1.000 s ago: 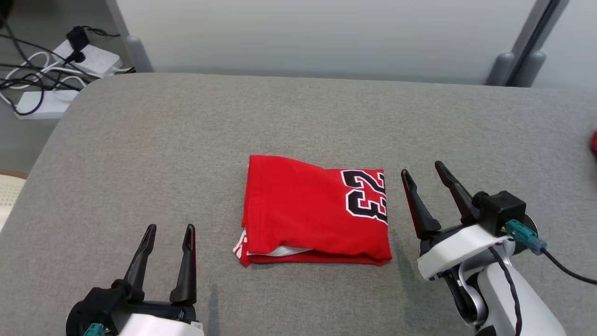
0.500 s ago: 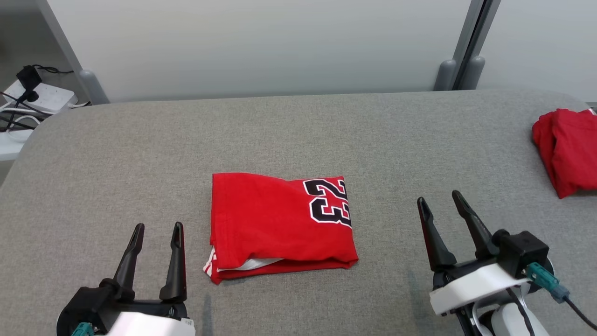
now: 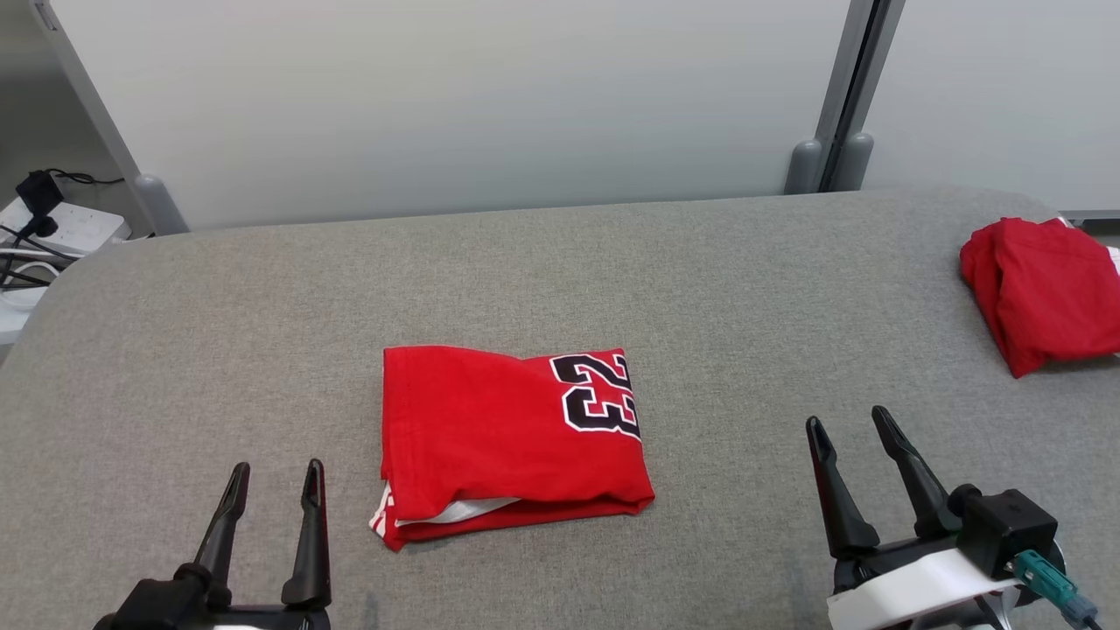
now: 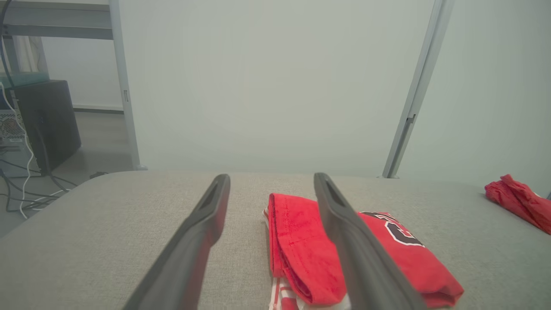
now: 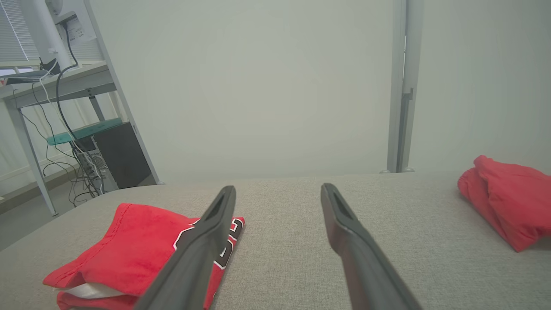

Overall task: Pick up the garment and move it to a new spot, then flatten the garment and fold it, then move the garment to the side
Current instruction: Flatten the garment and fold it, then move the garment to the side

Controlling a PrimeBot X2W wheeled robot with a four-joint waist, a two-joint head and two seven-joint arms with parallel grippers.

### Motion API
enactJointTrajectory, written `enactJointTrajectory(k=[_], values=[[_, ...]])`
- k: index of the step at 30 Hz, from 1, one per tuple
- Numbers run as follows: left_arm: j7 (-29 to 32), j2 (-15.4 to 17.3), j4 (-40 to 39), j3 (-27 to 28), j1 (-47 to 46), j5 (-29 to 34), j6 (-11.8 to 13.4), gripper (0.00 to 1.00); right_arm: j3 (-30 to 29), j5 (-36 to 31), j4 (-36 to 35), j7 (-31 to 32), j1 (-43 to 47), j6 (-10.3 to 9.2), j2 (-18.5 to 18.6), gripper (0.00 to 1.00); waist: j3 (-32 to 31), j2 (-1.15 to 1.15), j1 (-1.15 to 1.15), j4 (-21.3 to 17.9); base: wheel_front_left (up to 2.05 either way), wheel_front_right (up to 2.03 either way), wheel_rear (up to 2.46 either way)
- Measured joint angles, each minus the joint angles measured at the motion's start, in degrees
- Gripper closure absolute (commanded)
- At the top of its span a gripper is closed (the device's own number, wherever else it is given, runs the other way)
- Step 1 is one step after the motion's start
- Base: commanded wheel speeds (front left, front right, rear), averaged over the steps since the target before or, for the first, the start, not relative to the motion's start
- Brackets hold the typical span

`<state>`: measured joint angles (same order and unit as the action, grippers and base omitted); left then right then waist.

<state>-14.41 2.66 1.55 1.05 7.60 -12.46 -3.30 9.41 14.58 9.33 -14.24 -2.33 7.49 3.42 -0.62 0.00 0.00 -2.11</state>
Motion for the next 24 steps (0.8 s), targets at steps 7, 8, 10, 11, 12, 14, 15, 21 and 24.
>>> enactJointTrajectory(k=[7,8,10,11,12,14,15,21,24], values=[[0.0,0.01,0.07,0.14,0.46,-0.01,-0.16,0.0,-0.8,0.0,-0.25,0.0,0.57,0.0,-0.25,0.0,-0.47,0.0,0.0,0.41,0.0,0.0,0.0],[0.0,0.01,0.11,0.14,0.46,-0.01,-0.16,0.0,-0.93,0.01,-0.25,0.0,0.57,0.0,-0.27,0.0,-0.52,0.0,0.0,0.52,0.0,0.0,0.0],[0.0,0.0,0.2,0.14,0.46,-0.01,-0.16,0.0,-1.08,0.01,-0.25,0.0,0.58,0.0,-0.31,0.0,-0.57,0.0,0.0,0.75,0.0,0.0,0.0],[0.0,0.01,0.27,0.14,0.46,-0.01,-0.16,0.0,-1.08,0.02,-0.26,0.0,0.58,0.0,-0.33,0.0,-0.58,0.0,0.0,0.84,0.0,0.0,0.0],[0.0,0.01,0.35,0.14,0.46,-0.01,-0.16,0.0,-1.08,0.02,-0.26,0.0,0.58,0.0,-0.38,0.0,-0.59,0.0,0.0,0.92,0.0,0.0,0.0],[0.0,0.01,0.43,0.14,0.46,-0.01,-0.16,0.0,-1.08,0.02,-0.27,0.0,0.59,0.0,-0.47,0.0,-0.62,0.0,0.0,1.07,0.0,0.0,0.0],[0.0,0.01,0.45,0.14,0.46,-0.01,-0.18,0.0,-1.08,0.02,-0.29,0.0,0.59,0.0,-0.49,0.0,-0.64,0.0,0.0,1.13,0.0,0.0,0.0],[0.0,0.01,0.49,0.19,0.46,-0.01,-0.18,0.0,-1.14,0.02,-0.42,0.0,0.61,0.0,-0.63,0.0,-0.69,0.0,0.0,1.19,0.0,0.0,0.0],[0.0,0.01,0.52,0.24,0.46,-0.01,-0.18,0.0,-1.14,0.02,-0.43,0.0,0.62,0.0,-0.65,0.0,-0.77,0.0,0.0,1.12,0.0,0.0,0.0]])
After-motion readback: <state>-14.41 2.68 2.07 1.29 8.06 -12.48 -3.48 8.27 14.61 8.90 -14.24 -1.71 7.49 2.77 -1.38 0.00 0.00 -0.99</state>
